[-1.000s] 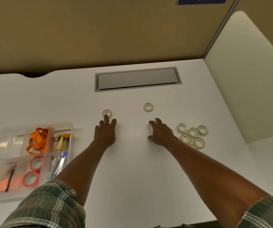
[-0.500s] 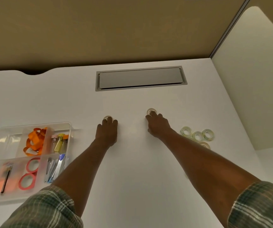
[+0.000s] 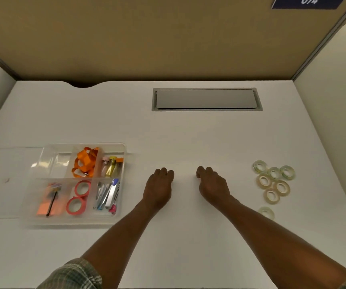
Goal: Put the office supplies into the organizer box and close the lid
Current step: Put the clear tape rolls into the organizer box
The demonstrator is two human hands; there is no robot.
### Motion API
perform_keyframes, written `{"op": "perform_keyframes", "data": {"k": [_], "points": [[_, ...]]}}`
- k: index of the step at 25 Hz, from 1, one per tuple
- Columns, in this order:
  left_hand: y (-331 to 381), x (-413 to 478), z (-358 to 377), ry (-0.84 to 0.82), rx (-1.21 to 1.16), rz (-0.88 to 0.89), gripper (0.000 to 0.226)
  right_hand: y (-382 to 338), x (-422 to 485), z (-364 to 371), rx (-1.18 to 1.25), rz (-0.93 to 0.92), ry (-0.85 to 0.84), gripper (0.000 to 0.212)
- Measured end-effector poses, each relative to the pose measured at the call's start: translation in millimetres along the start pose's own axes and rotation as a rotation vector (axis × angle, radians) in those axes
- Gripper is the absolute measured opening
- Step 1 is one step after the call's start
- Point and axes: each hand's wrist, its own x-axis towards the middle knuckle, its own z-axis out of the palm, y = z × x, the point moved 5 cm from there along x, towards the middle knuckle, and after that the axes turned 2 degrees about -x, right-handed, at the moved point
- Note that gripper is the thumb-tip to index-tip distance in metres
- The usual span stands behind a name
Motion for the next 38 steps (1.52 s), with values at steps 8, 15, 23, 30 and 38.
{"op": "perform_keyframes", "data": {"k": [8, 15, 23, 30, 38], "points": [[-75, -35, -72, 0.209, -0.244, -0.059, 0.032, -129, 13, -20, 0.552, 0.059, 0.106, 0.035], [-189, -70, -124, 0.433, -0.445, -0.254, 0.039, -263, 35, -18, 0.766, -0.004, 0.036, 0.024], [-315, -110, -148, 0.488, -0.459, -0.550, 0.016, -393, 67, 4, 0.752, -0.088, -0.057, 0.022], [-339, -108, -139, 0.317, -0.321, -0.528, 0.014, -430, 80, 32, 0.545, -0.149, -0.092, 0.026], [-337, -102, -135, 0.339, -0.343, -0.484, 0.013, -426, 80, 34, 0.530, -0.181, -0.013, 0.029]]}}
